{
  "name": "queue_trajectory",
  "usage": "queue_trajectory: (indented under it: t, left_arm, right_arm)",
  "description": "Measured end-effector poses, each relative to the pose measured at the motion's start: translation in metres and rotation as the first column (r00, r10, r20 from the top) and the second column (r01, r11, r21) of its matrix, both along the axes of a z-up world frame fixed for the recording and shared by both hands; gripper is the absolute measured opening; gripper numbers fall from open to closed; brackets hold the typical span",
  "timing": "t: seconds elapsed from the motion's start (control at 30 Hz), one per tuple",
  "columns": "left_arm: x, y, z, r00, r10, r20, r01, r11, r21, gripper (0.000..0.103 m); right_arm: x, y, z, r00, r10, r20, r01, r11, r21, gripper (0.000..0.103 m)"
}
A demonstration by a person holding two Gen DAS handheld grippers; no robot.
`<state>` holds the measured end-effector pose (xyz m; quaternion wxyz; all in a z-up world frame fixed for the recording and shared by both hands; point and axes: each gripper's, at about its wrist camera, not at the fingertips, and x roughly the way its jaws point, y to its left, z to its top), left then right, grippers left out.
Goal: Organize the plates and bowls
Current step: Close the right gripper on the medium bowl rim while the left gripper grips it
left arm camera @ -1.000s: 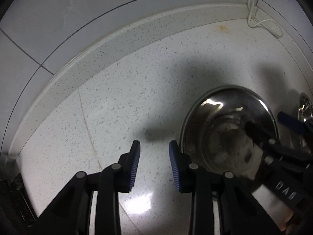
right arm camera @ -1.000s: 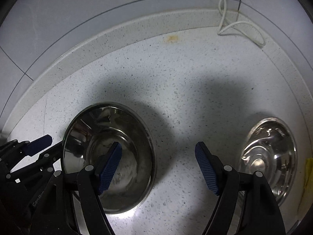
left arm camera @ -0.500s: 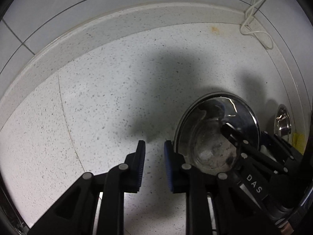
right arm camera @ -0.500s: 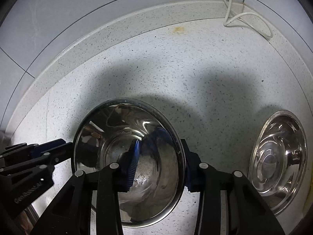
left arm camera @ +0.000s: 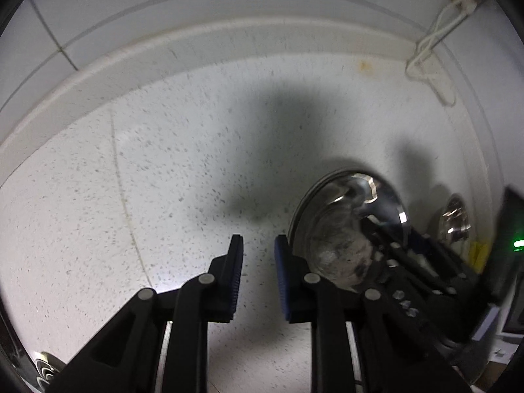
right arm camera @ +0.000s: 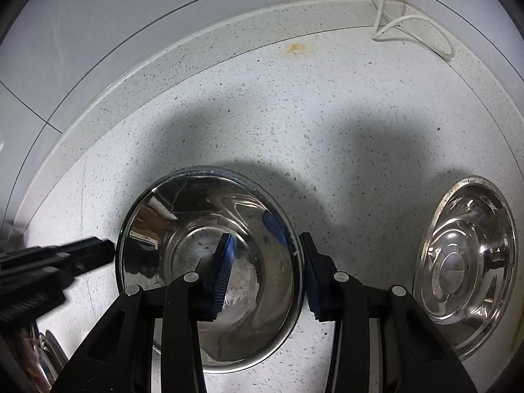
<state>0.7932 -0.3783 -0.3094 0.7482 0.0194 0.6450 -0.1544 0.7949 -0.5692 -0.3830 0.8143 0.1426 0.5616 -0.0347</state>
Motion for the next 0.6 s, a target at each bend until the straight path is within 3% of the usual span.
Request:
queue_trajectory:
  t: [0.13, 0.37, 0.47, 0.53, 0.6]
  left_arm:
    - [-0.003, -0.004, 0.008, 1.000, -0.007, -0.011, 0.007, 0.999, -0.032, 0.024]
    - [-0.009, -0.032, -0.025, 0.997, -0.017, -0.081, 0.014, 0.999, -0.032, 0.025]
    - [-0.015, -0.037, -0.028, 0.999, -0.030, -0.019, 0.030, 1.000, -0.004, 0.023]
    - [-0.020, -0.041, -0.028, 0.998, -0.051, 0.040, 0.049, 0.997, 0.065, 0.013]
    - [-0.023, -0.042, -0.027, 0.996, -0.071, 0.057, 0.067, 0.996, 0.067, 0.013]
  right_arm:
    - [-0.001, -0.001, 0.000, 1.000, -0.006, 0.001, 0.006, 1.000, 0.001, 0.036]
    - [-0.005, -0.001, 0.001, 1.000, -0.007, 0.003, 0.007, 1.000, 0.001, 0.036]
    - [-0.009, 0.000, 0.002, 1.000, -0.002, 0.001, 0.002, 1.000, -0.012, 0.035]
    - [-0.012, 0.002, 0.002, 1.000, 0.005, -0.001, -0.005, 1.000, -0.029, 0.026]
    - [-0.017, 0.001, 0.002, 1.000, 0.006, 0.001, -0.006, 0.999, -0.041, 0.019]
